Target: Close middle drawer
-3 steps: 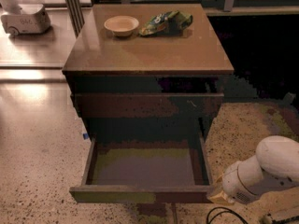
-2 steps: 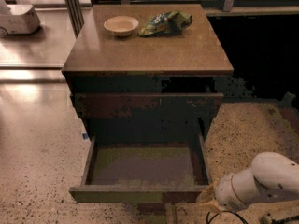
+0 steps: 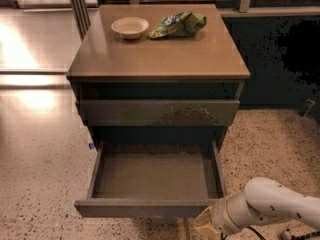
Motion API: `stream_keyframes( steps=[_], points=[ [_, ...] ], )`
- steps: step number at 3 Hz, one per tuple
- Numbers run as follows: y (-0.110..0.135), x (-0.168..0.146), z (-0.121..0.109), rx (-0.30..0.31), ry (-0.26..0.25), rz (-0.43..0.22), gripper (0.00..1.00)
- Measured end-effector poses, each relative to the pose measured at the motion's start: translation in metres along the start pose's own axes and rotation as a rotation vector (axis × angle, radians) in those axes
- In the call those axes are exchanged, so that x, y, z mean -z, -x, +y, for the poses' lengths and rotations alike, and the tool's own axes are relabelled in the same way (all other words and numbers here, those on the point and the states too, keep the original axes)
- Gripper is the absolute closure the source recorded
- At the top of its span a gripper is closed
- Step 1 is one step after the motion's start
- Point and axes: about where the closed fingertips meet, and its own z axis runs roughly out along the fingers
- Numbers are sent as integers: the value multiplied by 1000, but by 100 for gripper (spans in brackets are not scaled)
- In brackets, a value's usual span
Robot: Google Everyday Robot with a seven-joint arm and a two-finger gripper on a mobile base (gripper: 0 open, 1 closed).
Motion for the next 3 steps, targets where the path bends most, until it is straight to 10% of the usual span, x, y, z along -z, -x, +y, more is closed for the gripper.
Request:
stream_keyframes(
  steps=[3],
  points=[
    [-18,-35,-9,-12,26,-66,100]
  ],
)
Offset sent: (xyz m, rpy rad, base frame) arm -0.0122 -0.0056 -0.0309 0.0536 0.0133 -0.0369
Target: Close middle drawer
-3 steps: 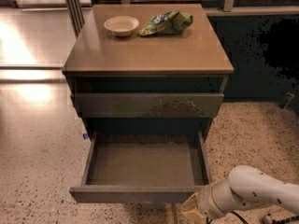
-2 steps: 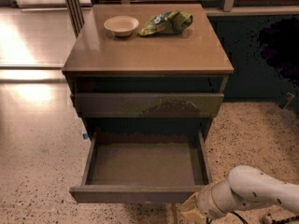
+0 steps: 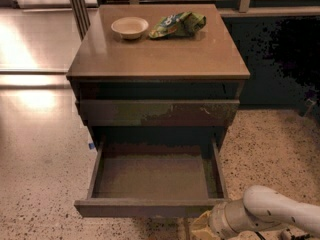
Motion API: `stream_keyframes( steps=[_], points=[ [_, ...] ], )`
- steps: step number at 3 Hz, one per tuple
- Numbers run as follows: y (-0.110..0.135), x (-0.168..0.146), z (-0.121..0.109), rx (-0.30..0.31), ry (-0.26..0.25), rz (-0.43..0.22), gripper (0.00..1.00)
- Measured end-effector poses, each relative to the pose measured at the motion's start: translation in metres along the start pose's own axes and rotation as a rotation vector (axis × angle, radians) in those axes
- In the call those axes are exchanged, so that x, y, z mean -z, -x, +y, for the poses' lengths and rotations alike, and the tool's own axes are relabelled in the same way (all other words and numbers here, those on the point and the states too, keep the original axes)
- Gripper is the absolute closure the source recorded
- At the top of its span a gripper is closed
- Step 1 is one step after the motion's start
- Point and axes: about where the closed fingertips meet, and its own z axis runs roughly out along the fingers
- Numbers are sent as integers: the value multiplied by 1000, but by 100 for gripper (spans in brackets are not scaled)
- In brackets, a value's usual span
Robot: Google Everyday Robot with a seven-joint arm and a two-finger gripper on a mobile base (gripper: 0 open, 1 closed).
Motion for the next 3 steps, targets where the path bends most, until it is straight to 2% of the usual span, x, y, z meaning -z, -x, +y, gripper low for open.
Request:
stream_keyframes(
  steps=[2,3],
  points=[
    [1,-1,1,12,-7,2,100],
    [9,-4,-12,89,-71,-1,100]
  ],
)
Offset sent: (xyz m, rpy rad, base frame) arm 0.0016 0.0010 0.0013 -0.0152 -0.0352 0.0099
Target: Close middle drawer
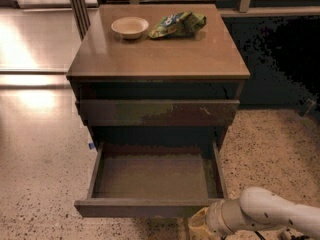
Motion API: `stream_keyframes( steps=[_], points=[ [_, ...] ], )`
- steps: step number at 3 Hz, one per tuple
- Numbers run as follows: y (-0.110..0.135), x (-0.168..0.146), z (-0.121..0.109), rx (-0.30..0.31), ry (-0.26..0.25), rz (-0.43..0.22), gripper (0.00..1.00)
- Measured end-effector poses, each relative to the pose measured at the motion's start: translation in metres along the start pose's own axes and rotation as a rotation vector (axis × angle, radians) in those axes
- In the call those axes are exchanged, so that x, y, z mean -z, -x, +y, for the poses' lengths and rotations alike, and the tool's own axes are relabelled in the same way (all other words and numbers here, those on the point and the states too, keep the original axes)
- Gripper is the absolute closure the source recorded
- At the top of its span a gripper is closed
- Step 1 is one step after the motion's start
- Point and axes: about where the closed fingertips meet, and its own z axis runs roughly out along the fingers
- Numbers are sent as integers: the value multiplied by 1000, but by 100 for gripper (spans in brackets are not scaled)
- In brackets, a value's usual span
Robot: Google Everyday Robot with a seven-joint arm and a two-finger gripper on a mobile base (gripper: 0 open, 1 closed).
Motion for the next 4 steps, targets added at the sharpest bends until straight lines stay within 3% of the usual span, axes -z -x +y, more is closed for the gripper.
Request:
stream_keyframes(
  steps=[1,2,4],
  points=[
    [11,-8,-23,102,-98,-3,100],
    [16,-13,-47,161,-160,-5,100],
    [14,-13,-66,196,-178,10,100]
  ],
)
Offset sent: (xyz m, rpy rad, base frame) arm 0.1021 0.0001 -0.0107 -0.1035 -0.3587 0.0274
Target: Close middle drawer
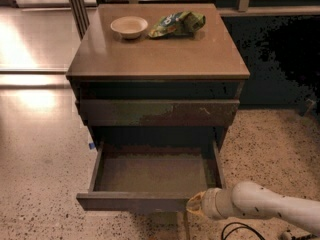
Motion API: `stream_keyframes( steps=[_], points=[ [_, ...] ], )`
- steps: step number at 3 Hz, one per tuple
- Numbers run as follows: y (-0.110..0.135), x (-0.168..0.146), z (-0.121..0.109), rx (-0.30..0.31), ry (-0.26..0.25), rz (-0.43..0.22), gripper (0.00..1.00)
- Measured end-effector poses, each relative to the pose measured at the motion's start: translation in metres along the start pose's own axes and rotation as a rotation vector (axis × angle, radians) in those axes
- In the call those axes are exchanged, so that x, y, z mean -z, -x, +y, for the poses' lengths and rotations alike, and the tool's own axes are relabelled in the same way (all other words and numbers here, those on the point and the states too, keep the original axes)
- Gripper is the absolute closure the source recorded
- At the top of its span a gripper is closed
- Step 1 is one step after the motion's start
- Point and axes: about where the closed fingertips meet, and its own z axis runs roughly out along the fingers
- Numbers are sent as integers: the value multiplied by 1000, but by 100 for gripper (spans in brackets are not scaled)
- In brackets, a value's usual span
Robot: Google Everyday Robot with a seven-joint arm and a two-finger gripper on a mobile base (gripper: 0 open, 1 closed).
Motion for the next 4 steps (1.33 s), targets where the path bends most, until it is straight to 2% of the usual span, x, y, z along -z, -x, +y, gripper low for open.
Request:
stream_keyframes(
  steps=[1,3,4],
  points=[
    [-5,-6,-20,10,-12,5,100],
    [-3,-8,-16,15,-27,11,100],
    [-5,-15,-26,40,-69,25,100]
  ],
)
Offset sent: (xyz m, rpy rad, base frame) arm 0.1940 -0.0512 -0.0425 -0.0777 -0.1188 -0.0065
